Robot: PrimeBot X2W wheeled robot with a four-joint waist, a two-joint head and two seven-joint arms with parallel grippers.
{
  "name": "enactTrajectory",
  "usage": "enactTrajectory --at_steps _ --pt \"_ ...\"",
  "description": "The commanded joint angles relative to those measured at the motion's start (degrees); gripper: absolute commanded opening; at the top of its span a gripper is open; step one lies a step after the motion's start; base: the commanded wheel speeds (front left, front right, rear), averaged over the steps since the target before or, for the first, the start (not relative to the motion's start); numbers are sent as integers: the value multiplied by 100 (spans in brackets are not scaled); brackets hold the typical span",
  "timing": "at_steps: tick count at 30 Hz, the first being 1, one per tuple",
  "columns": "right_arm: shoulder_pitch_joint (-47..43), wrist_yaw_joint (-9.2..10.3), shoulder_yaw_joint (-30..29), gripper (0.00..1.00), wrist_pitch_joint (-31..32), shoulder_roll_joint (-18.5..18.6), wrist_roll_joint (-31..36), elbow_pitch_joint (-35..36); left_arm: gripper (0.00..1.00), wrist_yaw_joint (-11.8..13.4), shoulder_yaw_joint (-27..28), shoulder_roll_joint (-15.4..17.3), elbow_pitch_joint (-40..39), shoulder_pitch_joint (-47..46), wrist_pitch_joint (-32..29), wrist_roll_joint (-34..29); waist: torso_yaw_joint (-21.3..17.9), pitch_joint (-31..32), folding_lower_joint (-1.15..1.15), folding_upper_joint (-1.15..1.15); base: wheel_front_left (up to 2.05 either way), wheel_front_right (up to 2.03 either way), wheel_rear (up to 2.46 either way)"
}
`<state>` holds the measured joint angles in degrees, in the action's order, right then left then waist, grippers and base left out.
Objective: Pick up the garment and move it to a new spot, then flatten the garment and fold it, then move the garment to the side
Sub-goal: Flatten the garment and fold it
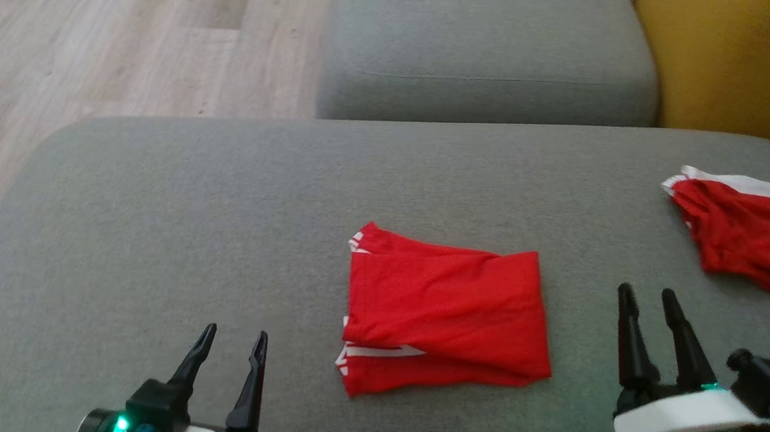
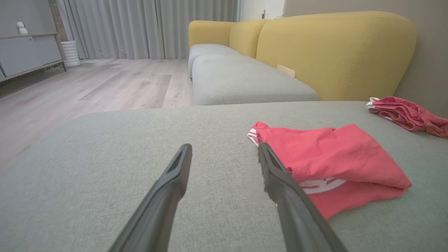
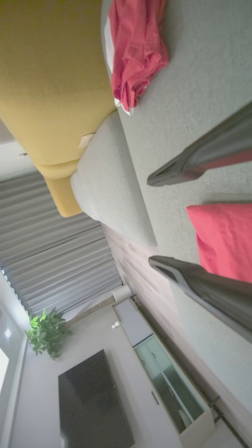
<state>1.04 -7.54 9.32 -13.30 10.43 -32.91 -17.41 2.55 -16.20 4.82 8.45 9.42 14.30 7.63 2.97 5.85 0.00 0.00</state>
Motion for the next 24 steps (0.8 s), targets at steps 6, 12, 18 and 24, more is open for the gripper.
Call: enactTrajectory --at_steps 6,12,18,24 --pt "-364 5 214 100 -167 215 1192 500 100 53 253 -101 -319 19 70 -69 -221 228 0 0 0 0 0" --pt "-846 5 -85 100 -168 -79 1851 755 100 128 285 -123 -468 252 70 -219 -127 382 0 0 0 0 0" --pt "-1103 5 -298 100 -169 -254 2079 843 100 187 387 -131 -566 520 70 -312 -54 516 0 0 0 0 0" --pt "-1307 5 -328 100 -169 -363 2161 903 100 237 590 -132 -721 751 70 -388 -24 612 0 0 0 0 0"
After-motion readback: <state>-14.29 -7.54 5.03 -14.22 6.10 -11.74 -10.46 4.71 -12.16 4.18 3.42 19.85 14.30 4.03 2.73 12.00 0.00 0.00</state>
